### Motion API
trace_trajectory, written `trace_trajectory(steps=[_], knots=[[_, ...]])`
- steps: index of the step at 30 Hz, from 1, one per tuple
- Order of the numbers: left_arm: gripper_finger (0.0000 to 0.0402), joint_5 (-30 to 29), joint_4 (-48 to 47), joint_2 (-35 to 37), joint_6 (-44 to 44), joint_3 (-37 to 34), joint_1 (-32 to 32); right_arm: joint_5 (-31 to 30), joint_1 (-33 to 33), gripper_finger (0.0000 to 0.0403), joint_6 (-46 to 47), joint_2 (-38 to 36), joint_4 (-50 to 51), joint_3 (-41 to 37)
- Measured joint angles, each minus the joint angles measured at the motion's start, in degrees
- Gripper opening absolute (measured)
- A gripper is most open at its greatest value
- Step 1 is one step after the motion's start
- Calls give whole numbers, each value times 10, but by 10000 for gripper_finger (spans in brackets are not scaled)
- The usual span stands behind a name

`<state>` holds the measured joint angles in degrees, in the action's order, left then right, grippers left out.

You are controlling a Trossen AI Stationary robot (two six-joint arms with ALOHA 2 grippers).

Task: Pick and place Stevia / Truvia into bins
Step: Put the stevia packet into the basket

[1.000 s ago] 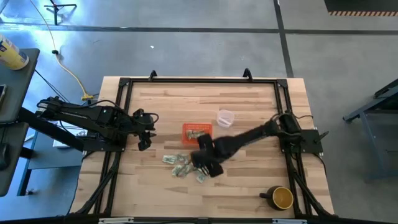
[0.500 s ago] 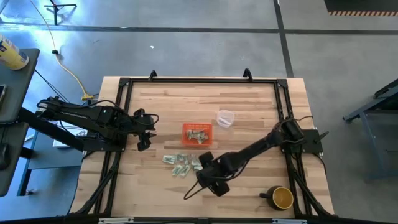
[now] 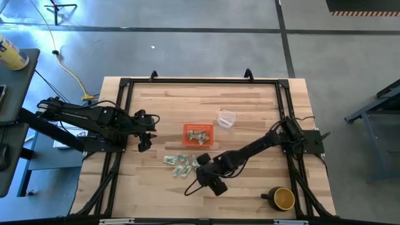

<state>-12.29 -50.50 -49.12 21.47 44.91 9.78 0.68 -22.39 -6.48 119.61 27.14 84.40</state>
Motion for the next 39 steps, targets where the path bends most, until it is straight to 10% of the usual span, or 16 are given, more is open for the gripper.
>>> trace_trajectory(steps=[13, 25, 39], knots=[[159, 0, -2, 0, 0, 0, 0, 17, 22, 180, 13, 32, 11, 0], [159, -1, -2, 0, 0, 0, 0, -80, 23, 9, 114, 20, 110, 18], [159, -16, 13, 0, -7, 0, 0, -219, 72, 14, 289, -78, 199, 41]])
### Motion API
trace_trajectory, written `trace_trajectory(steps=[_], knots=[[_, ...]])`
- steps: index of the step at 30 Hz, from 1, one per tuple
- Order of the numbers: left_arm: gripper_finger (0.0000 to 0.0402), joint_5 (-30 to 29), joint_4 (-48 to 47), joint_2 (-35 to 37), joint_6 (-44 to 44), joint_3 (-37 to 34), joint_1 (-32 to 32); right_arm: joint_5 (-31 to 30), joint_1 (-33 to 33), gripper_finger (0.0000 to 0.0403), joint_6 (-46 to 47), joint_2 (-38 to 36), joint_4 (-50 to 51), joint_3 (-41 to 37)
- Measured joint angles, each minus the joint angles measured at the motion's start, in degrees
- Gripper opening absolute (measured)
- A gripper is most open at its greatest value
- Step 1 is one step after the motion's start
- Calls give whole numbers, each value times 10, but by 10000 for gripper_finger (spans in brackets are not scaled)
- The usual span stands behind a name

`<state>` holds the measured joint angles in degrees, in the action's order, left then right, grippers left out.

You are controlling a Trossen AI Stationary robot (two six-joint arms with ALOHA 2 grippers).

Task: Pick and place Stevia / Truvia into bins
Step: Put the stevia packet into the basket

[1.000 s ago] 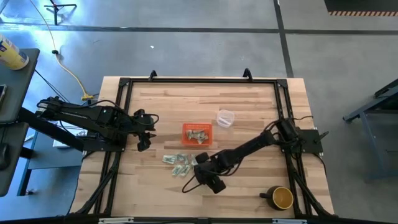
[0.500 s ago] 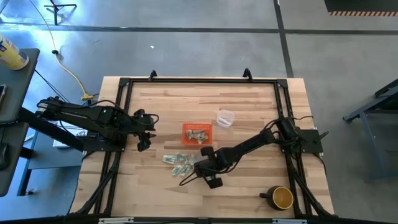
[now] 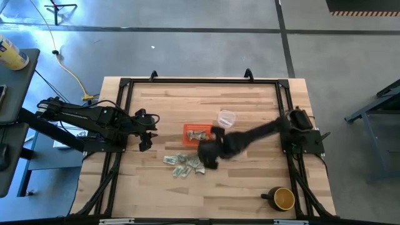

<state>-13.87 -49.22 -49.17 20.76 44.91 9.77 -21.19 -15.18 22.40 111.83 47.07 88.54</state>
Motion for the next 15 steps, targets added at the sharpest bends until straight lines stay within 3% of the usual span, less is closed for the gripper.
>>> trace_trajectory(steps=[4, 7, 9, 15], knots=[[159, 0, -2, 0, 2, 0, 0, 14, 58, 7, -53, 0, -34, -1], [159, 0, -2, 0, 5, 0, 0, 102, 88, 4, -118, 9, -59, 1], [159, 0, -2, 0, 6, 0, 0, 128, 102, 13, -123, 21, -58, -1], [159, 0, -2, 0, 20, 0, 0, 82, 115, 115, -159, 23, -60, 0]])
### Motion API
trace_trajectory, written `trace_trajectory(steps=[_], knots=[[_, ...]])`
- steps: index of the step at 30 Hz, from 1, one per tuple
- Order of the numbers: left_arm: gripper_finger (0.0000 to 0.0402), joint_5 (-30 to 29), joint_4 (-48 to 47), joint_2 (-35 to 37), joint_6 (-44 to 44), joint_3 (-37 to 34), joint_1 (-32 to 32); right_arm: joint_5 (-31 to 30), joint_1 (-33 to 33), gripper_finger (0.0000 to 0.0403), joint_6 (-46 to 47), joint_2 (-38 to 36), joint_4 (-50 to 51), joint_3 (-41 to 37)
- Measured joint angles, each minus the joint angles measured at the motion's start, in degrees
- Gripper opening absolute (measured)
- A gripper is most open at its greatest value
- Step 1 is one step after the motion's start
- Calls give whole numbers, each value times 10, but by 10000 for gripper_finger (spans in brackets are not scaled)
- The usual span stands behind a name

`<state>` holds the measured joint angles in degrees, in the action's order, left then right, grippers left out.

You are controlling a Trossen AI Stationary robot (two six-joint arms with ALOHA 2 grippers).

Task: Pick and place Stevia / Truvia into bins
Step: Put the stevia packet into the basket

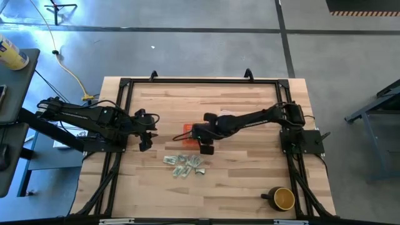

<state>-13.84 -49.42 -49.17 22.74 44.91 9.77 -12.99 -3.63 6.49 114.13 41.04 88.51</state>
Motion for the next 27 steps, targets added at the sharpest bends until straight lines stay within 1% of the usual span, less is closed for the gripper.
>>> trace_trajectory(steps=[2, 4, 6, 8, 10, 15, 17, 21, 27], knots=[[159, 0, 0, 0, 0, 0, 0, -18, 0, 153, -17, 0, 1, 0], [159, 0, 0, 0, 0, 0, 0, -20, -2, 183, -29, -6, 4, 0], [159, 0, 0, 0, 0, 0, 0, -23, -13, 204, -48, -12, 5, 0], [159, 0, 0, 0, 0, 0, 0, -35, -36, 216, -77, -14, 10, 0], [159, 0, 0, 0, 0, 0, 0, -38, -65, 220, -100, -14, 13, 0], [159, 0, 0, 0, -1, 0, 0, -4, -128, 218, -117, -14, -4, -10], [159, 0, 0, 0, -2, 0, 0, 15, -147, 218, -98, -14, -14, -18], [159, 0, 0, 0, -5, 0, 0, 60, -171, 218, -40, -9, -70, -43], [159, 0, -1, 0, -5, 0, 0, 62, -186, 217, 4, 32, -165, -49]])
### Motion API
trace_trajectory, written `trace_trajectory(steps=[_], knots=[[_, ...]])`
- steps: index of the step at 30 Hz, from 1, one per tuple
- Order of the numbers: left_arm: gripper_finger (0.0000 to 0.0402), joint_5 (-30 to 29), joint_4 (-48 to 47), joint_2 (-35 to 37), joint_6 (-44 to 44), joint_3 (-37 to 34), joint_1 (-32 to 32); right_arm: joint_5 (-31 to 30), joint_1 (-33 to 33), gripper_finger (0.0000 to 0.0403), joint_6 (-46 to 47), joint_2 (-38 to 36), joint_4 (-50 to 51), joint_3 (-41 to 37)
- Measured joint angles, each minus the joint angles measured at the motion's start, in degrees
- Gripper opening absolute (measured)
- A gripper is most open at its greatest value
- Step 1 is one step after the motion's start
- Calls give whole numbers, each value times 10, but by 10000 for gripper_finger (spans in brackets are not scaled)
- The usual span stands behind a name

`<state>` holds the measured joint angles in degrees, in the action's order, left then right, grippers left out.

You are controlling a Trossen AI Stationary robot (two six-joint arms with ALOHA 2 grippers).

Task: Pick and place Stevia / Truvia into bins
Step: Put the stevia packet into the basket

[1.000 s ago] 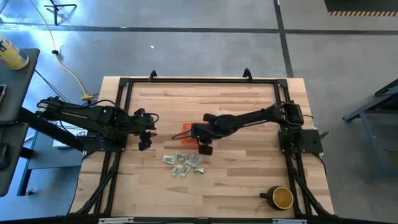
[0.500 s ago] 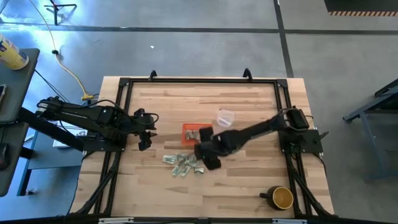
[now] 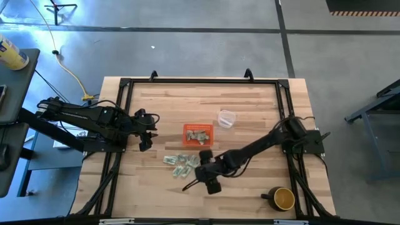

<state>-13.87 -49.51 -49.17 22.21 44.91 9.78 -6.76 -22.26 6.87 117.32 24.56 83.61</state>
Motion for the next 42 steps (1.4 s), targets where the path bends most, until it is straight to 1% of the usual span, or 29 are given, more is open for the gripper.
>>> trace_trajectory(steps=[4, 7, 10, 12, 14, 16, 19, 23, 26, 28, 30, 32, 34, 37, 39, 42], knots=[[159, 0, -1, 0, 0, 0, 0, -9, 5, 217, 56, 25, -14, -1], [159, 2, -2, 0, -1, 0, 0, -35, 8, 216, 84, 28, -8, -1], [159, 19, -1, 0, -2, 0, 0, -61, 9, 217, 87, 25, -5, -1], [159, 41, 1, 0, -21, 0, 0, -72, 5, 217, 90, 18, 11, 3], [159, 65, 8, -6, -47, -1, 0, -85, 0, 216, 104, 11, 51, 18], [159, 90, 34, -11, -79, -12, 0, -110, -6, 216, 120, 4, 101, 32], [159, 135, 104, -25, -119, -38, 0, -153, -13, 217, 152, -6, 184, 49], [159, 181, 201, -60, -130, -77, 0, -155, -14, 215, 232, -17, 304, 56], [159, 190, 249, -96, -127, -95, 1, -211, -28, 211, 269, -17, 404, 49], [159, 187, 266, -127, -106, -97, 11, -230, -44, 211, 261, -24, 416, 26], [159, 185, 282, -154, -73, -97, 28, -208, -61, 211, 246, -43, 390, -16], [159, 176, 308, -179, -32, -91, 57, -170, -81, 211, 239, -81, 343, -76], [159, 147, 327, -201, -3, -78, 93, -143, -102, 210, 254, -130, 314, -143], [159, 81, 328, -224, 16, -54, 141, -137, -131, 210, 298, -201, 295, -222], [159, 42, 326, -241, 37, -46, 162, -139, -143, 210, 317, -247, 285, -256], [159, 25, 289, -255, 76, -40, 166, -146, -144, 210, 304, -296, 270, -290]])
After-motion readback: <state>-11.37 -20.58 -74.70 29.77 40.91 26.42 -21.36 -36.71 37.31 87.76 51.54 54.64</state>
